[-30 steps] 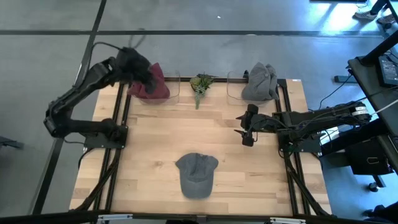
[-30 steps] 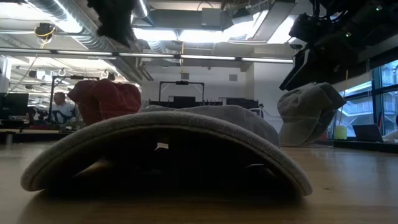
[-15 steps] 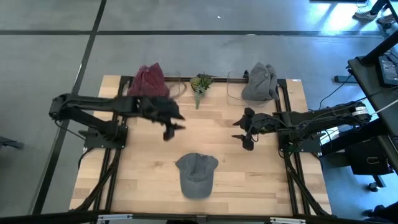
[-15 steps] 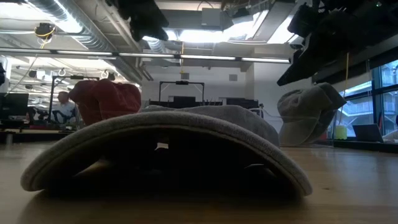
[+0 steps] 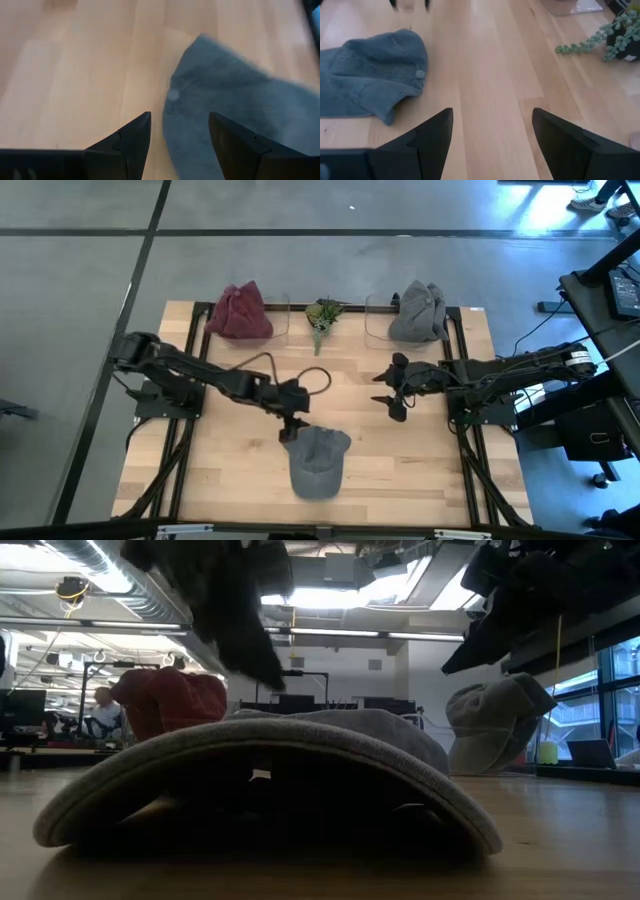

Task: Pick & Place hat
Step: Put the gray cap into the right transparent bin

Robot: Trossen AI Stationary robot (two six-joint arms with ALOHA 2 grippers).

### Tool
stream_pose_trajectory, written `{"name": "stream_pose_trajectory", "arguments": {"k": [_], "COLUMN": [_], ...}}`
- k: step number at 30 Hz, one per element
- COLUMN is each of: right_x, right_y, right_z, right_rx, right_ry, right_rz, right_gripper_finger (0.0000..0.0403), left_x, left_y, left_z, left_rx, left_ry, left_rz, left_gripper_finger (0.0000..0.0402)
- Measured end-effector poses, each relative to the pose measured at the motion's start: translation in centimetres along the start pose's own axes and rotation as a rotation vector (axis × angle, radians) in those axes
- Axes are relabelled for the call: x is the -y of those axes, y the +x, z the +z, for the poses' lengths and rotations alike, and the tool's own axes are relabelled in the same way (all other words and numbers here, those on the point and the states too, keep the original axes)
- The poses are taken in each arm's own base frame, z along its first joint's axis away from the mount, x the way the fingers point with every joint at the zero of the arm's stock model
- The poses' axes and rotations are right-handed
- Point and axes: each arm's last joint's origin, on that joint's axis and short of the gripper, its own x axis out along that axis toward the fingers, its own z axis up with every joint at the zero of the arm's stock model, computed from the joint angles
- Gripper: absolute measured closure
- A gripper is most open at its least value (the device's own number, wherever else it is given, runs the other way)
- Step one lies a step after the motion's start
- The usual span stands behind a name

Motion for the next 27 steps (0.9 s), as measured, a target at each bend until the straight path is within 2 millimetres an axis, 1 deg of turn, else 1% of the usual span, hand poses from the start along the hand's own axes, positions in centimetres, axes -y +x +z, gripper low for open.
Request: {"name": "stream_pose_trajectory", "arguments": {"k": [4,8,13,18,21,24,27], "right_x": [0.0,0.0,0.0,0.0,0.0,0.0,0.0], "right_y": [0.0,0.0,0.0,0.0,0.0,0.0,0.0], "right_z": [0.2,0.2,0.2,0.2,0.2,0.2,0.2], "right_rx": [0.021,0.024,0.023,0.023,0.023,0.022,0.022], "right_ry": [0.003,0.006,0.007,0.009,0.01,0.008,0.007], "right_rz": [0.003,0.003,0.003,0.003,0.003,0.003,0.002], "right_gripper_finger": [0.0131,0.0131,0.0131,0.0131,0.0131,0.0131,0.0131], "left_x": [-0.2,-0.3,-0.4,-0.6,-0.7,-0.7,-0.7], "left_y": [3.1,5.1,6.5,8.2,8.7,8.7,8.8], "left_z": [-1.0,-1.9,-2.6,-3.6,-3.8,-4.0,-3.9], "left_rx": [-0.05,-0.123,-0.155,-0.184,-0.191,-0.196,-0.188], "left_ry": [0.044,0.052,0.042,0.101,0.111,0.119,0.153], "left_rz": [0.011,-0.057,-0.061,-0.056,-0.032,-0.009,-0.006], "left_gripper_finger": [0.0209,0.021,0.0212,0.0212,0.0213,0.0216,0.0235]}}
